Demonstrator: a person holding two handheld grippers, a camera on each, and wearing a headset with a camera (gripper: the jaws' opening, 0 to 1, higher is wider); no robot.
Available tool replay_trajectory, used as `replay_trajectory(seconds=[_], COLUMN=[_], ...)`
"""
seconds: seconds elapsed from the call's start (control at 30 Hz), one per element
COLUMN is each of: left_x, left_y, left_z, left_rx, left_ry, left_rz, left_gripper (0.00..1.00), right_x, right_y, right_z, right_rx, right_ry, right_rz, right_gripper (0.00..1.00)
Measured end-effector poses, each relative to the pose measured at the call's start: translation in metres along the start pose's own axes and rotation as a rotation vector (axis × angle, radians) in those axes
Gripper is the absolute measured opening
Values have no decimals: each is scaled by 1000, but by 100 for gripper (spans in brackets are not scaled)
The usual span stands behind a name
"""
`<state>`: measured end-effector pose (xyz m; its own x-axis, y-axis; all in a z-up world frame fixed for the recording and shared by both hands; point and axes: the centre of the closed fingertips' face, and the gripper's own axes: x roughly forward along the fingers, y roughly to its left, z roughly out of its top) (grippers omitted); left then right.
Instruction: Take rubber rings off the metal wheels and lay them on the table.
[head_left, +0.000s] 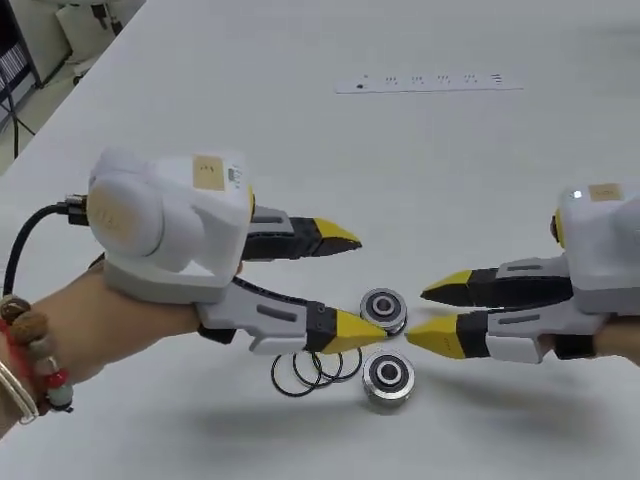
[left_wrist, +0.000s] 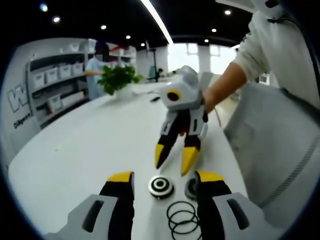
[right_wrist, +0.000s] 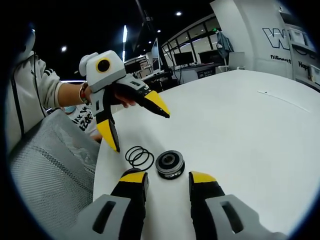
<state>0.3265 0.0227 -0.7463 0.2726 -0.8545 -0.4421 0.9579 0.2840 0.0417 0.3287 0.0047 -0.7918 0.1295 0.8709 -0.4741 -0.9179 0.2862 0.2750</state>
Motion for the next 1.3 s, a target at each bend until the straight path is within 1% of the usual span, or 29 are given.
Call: replay_trajectory(seconds=[0.13,0.33,0.4,0.5,0.6,0.7,0.8,1.13,1.17,1.3], left_x=[7,14,16,19,22,24,25,30,30,30], left_y=[-2,1,3,5,8,9,9,6,7,8], left_z=[-5,-12,-15,-19,-23,-27,-29,-36,-35,-36], left_rx=[2,3,-6,-16,-49,-60,-78,-71,-66,-80], left_ry=[12,27,33,42,41,44,42,69,62,62], left_rz=[-18,-29,-28,-22,-16,-12,-15,-14,-11,-7], left_gripper=[47,43,41,36,32,31,29,22,22,19], right_x=[3,7,7,9,11,12,13,15,15,16], right_y=[0,-2,-3,-4,-4,-4,-4,-6,-7,-7], right_z=[-1,-3,-2,-2,-3,-5,-5,-5,-5,-5], right_rx=[-12,-31,-34,-40,-52,-58,-66,-87,-88,-93], right_ry=[8,18,18,22,29,34,36,37,36,39], right_rz=[5,8,8,7,6,6,9,8,8,8], right_gripper=[29,27,26,26,25,24,23,21,21,20])
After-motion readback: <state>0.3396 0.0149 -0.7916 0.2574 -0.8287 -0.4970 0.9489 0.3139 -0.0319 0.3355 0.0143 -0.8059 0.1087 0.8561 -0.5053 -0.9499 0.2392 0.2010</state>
